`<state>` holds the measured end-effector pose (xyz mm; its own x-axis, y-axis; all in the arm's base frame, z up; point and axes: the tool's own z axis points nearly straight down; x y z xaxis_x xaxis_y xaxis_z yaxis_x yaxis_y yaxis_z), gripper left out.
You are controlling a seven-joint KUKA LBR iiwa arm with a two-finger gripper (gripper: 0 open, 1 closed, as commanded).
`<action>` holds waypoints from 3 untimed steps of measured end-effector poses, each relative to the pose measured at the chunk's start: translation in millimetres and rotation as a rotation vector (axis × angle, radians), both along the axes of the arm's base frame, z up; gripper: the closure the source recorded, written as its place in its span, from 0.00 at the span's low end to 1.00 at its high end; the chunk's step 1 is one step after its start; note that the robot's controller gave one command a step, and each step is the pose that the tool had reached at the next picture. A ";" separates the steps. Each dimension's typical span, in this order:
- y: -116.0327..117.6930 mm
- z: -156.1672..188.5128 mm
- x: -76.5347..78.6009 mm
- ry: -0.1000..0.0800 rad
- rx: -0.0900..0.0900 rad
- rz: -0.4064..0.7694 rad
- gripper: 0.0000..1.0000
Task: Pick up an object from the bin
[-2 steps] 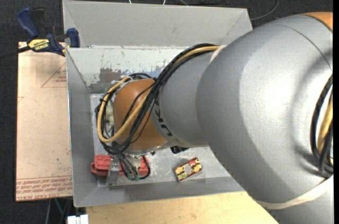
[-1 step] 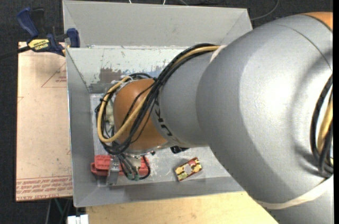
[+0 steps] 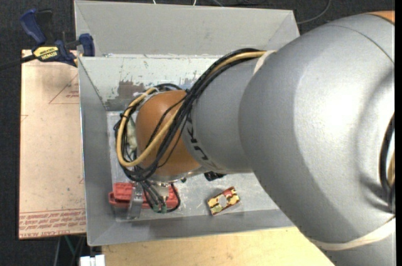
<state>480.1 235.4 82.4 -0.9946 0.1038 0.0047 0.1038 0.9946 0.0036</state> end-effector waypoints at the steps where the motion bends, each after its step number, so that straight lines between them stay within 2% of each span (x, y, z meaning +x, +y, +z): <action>1: 0.3 11.6 0.5 -0.002 0.001 0.000 1.00; 3: 0.0 27.2 -0.2 0.001 0.001 -0.001 1.00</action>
Offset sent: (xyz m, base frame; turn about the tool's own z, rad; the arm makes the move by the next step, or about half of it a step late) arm 0.0004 0.0002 0.0113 0.0002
